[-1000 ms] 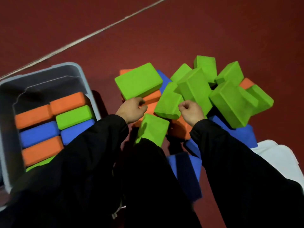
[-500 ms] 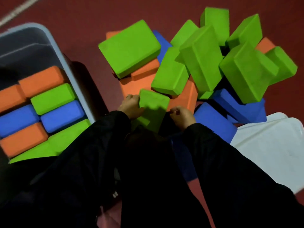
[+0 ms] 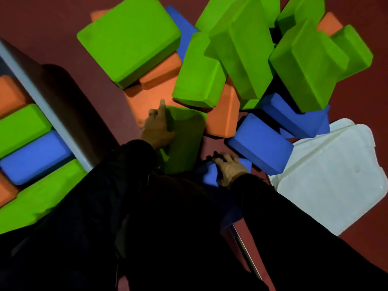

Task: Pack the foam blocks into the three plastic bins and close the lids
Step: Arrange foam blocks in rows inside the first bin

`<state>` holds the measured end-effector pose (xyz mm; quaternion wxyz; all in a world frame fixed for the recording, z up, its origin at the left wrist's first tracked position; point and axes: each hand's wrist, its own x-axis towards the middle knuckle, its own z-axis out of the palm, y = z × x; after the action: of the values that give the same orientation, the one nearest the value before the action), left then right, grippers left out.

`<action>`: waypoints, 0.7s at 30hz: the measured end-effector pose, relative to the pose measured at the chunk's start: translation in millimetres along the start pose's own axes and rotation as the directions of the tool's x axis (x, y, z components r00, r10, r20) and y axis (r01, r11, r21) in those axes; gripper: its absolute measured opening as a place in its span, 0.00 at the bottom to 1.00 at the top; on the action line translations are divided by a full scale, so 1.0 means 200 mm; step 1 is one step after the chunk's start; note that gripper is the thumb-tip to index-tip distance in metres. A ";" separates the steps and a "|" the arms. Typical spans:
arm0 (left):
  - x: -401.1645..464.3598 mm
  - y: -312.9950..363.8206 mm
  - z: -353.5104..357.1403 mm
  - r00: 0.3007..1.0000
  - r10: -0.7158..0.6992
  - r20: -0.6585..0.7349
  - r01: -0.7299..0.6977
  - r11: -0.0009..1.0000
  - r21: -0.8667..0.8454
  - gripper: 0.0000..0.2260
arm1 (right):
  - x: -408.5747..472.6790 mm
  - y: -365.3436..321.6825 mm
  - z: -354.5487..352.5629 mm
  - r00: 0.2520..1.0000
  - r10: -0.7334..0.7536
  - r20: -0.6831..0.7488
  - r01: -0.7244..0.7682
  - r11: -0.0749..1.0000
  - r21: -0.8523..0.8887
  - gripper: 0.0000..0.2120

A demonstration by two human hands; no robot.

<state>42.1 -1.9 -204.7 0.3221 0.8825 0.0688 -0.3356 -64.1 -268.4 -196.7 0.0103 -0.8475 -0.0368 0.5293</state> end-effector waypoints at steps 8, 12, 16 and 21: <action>-0.14 0.10 -0.03 0.997 0.057 0.050 -0.055 0.998 -0.040 0.42 | -0.08 0.06 -0.11 0.993 0.087 0.076 -0.086 0.996 -0.019 0.44; -0.24 0.10 -0.10 0.986 0.136 0.097 -0.139 0.990 0.022 0.49 | -0.15 0.07 -0.16 0.981 0.100 -0.164 -0.058 0.968 0.245 0.16; -0.33 0.14 -0.18 0.990 0.122 0.064 -0.126 0.991 0.056 0.48 | -0.21 0.07 -0.19 0.965 0.099 -0.244 -0.003 0.931 0.365 0.15; -0.41 0.14 -0.21 0.993 0.121 0.010 -0.121 0.989 0.079 0.48 | -0.20 0.03 -0.03 0.996 0.094 -0.006 -0.082 0.894 0.441 0.23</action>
<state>10.9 9.5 -114.0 0.3066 0.8964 0.0008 -0.3202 -75.4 -277.5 -157.4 0.1782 -0.8311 0.1226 0.5124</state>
